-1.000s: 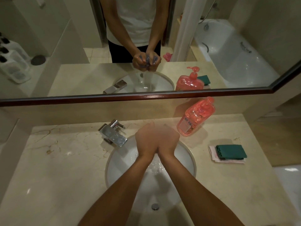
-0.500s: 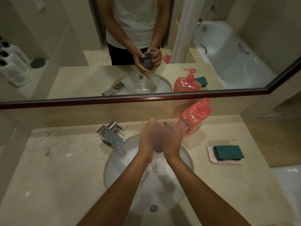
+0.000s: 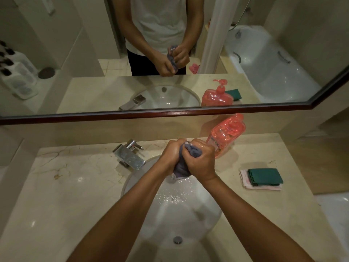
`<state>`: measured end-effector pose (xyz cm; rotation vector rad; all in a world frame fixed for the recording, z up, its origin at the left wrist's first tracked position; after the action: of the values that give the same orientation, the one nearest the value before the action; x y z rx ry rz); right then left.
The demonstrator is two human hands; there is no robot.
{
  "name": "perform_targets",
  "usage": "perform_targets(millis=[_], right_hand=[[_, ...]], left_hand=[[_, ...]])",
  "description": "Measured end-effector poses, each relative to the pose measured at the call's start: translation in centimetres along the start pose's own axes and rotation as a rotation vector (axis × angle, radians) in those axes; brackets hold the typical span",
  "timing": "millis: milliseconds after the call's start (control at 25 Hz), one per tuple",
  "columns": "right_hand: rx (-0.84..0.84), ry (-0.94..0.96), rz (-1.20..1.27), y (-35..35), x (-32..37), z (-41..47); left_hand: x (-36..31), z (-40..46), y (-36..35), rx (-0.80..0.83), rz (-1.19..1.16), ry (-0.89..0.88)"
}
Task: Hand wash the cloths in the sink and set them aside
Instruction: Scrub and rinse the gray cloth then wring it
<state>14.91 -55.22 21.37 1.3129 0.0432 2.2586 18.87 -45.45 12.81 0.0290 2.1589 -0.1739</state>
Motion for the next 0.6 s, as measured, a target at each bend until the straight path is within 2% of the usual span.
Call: perform_targets(millis=[120, 280, 360, 400, 440, 480, 560, 600], right_hand=[[0.0, 0.098, -0.032, 0.6, -0.1, 0.1], [-0.063, 0.018, 0.005, 1.5, -1.8, -0.7], [-0.119, -0.102, 0.101, 1.9, -2.7, -1.2], [-0.148, -0.2, 0.152, 2.0, -3.4, -1.2], [-0.16, -0.312, 0.197, 2.0, -4.1, -1.2], [-0.138, -0.416, 0.259, 1.7, -4.7, -1.1], [-0.069, -0.674, 0.492, 0.3, -5.5, -1.2], [-0.053, -0.854, 0.634, -0.5, -5.7, -1.6]], left_hand=[[0.2, -0.4, -0.9, 0.149, -0.024, 0.056], [2.2, -1.6, -2.1, 0.363, -0.151, 0.215], [2.6, -2.0, -2.3, 0.357, -0.14, 0.239], [2.5, -1.7, -2.2, 0.295, -0.157, 0.207], [2.1, -1.4, -1.9, 0.197, -0.191, 0.116], [1.1, -1.3, -1.1, 0.067, -0.213, -0.051], [-1.9, -2.6, 0.9, -0.163, -0.108, -0.469], [-3.4, -3.6, 1.4, -0.208, -0.021, -0.65]])
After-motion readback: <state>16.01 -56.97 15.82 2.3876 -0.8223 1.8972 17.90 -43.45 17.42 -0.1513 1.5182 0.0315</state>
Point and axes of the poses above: each hand's wrist, its own z-axis towards the middle knuckle, its own y-axis out of the back of the hand, x = y × z, the point moved 8 cm from there along z, towards the middle knuckle, and after that the axes turned 1 degree about -x, right-handed, at the moved point
